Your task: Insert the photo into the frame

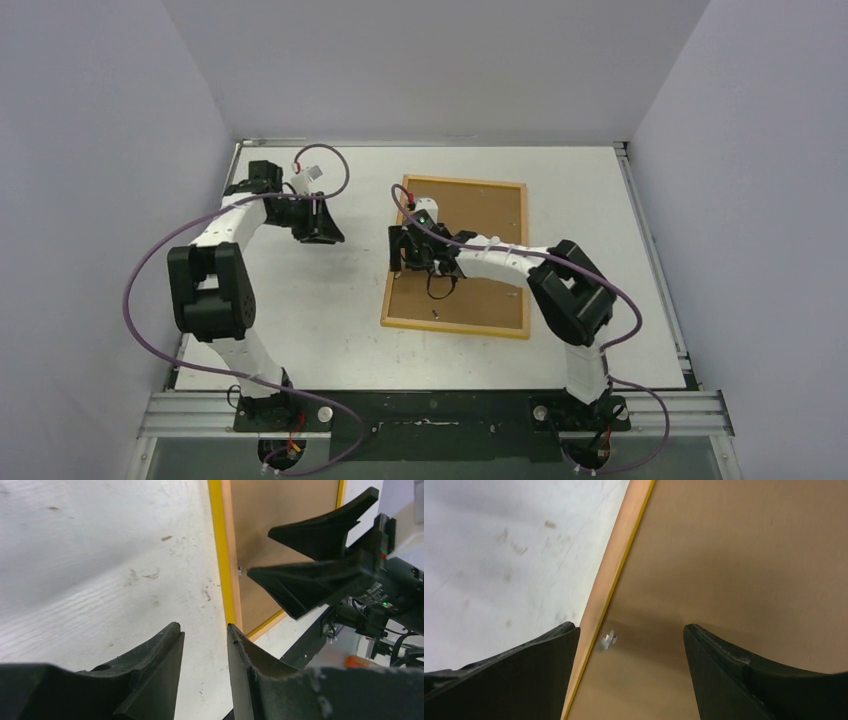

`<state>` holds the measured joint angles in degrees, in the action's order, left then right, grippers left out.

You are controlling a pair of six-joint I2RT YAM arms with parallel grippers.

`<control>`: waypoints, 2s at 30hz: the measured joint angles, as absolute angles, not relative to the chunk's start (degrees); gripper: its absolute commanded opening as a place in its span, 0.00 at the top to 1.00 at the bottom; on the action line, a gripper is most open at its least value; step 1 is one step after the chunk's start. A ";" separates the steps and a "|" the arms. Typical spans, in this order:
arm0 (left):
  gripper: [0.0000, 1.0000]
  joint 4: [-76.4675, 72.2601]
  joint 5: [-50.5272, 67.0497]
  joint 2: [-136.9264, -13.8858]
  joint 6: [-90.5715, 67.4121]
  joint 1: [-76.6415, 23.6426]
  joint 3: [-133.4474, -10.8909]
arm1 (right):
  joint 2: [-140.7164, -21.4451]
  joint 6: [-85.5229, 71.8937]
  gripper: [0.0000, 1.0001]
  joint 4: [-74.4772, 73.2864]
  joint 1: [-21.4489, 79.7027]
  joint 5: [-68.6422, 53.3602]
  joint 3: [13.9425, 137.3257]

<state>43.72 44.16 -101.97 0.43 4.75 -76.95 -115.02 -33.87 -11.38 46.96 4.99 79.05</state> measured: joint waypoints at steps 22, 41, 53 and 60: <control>0.74 33.08 42.89 -118.04 -9.28 -12.01 -79.85 | -98.50 -68.44 0.18 26.70 50.39 -2.59 45.45; 0.87 32.93 44.38 -122.72 -9.89 -13.15 -82.56 | -105.58 -72.71 0.17 31.64 50.87 -2.55 46.83; 0.89 32.95 44.66 -122.72 -9.93 -13.06 -82.56 | -107.26 -72.42 0.17 30.09 51.48 0.12 50.81; 0.89 32.95 44.66 -122.72 -9.93 -13.06 -82.56 | -107.35 -71.05 0.17 27.62 51.62 1.83 51.16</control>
<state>32.95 44.66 -122.72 -9.93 -13.06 -82.56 -107.35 -71.05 27.62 51.62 1.83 51.16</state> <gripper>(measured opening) 0.119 0.829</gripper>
